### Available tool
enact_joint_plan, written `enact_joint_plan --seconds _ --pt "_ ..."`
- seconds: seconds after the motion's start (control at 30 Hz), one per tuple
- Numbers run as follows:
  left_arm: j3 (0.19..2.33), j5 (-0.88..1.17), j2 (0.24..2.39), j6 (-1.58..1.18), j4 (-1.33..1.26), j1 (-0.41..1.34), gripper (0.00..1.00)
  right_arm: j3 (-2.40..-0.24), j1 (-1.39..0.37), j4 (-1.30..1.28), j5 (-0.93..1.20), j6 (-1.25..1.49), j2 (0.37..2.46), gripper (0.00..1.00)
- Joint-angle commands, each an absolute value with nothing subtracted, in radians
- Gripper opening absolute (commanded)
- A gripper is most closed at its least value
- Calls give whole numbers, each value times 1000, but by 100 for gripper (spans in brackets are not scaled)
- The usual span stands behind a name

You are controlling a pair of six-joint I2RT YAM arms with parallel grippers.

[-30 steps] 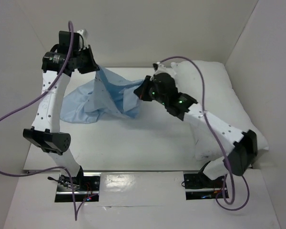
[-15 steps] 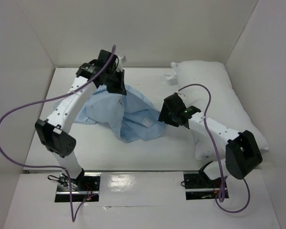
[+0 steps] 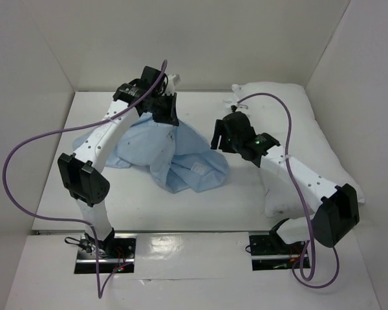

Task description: Put the pillow into the pillowcase

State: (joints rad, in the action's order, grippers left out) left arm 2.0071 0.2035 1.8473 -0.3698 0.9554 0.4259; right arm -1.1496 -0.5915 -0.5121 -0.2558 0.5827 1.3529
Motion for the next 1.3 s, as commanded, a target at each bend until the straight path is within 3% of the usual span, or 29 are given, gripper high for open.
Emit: enact_joint_plan --seconds 0.0,0.1,0.17,0.27,0.47,0.6,0.67,0.73,0.87,1.07,1.2,1.23,1.27 --pt "1938 223 1754 -330 946 449 0 -1198 -598 -500 -272 528 1341 74" --pt "1914 198 1727 -341 946 449 0 -1219 -598 -517 -334 517 1331 76" --pt "1914 198 1727 -341 946 449 0 -1247 -577 -549 -388 489 1331 85" --pt "1925 183 1739 -351 946 449 0 -1336 -499 -607 -463 440 1406 90" --pt "2015 193 1824 -371 946 431 0 -1552 -410 -666 -688 411 1682 92" --pt "2068 204 1879 -371 959 422 0 -1770 -362 -747 -765 391 1912 92" --pt "2068 204 1879 -371 959 422 0 -1937 -350 -820 -724 371 2009 87" --pt "2059 181 1879 -371 959 422 0 -1889 -376 -754 -598 322 1959 87" --pt "2049 169 1870 -371 959 381 0 -1764 -370 -583 -551 285 1890 92" --pt "1947 110 1954 -423 891 371 0 -1960 -341 -747 -903 310 2078 99" --pt "1947 110 2094 -482 879 362 0 -1970 -298 -738 -928 322 2152 99" --pt "1956 100 2146 -498 879 362 0 -1979 -287 -738 -919 322 2169 98" --pt "1974 100 2170 -508 870 362 0 -1979 -287 -738 -888 322 2199 87"
